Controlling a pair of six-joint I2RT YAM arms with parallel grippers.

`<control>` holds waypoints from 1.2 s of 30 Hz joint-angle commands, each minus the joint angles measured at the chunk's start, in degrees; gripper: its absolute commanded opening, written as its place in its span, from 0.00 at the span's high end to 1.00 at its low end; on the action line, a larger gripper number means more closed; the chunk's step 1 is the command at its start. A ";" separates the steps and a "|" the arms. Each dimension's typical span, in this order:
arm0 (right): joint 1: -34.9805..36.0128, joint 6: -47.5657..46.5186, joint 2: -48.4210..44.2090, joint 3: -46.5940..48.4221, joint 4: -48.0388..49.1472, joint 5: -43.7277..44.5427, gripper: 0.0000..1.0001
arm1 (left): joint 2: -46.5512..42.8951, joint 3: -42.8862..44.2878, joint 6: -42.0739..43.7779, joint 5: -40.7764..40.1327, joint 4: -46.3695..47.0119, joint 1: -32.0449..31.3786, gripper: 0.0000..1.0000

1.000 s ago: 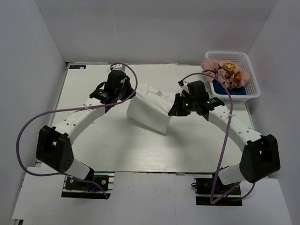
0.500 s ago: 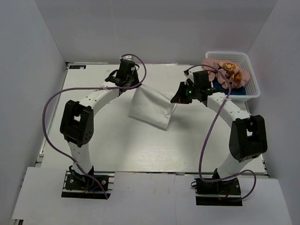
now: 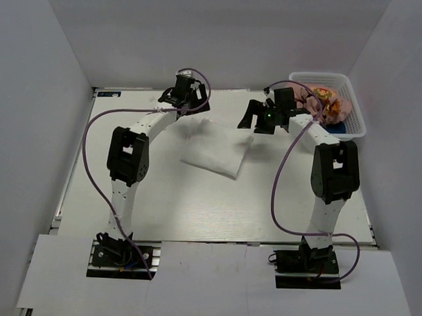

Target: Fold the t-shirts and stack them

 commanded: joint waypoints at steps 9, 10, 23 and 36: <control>0.33 -3.18 -9.37 -10.20 1.39 1.37 0.10 | -9.75 -17.03 18.35 11.59 1.17 0.25 0.00; 0.24 -3.61 -10.42 -10.47 1.57 1.28 0.10 | -9.23 -17.03 19.41 11.59 1.17 0.25 0.00; 0.24 -4.49 -18.51 -17.77 0.43 0.30 0.10 | 3.70 -8.14 22.49 6.48 -3.51 0.77 0.63; 0.07 -5.02 -23.17 -19.53 0.16 6.20 0.10 | -5.08 -11.94 23.99 -2.55 0.73 7.53 1.00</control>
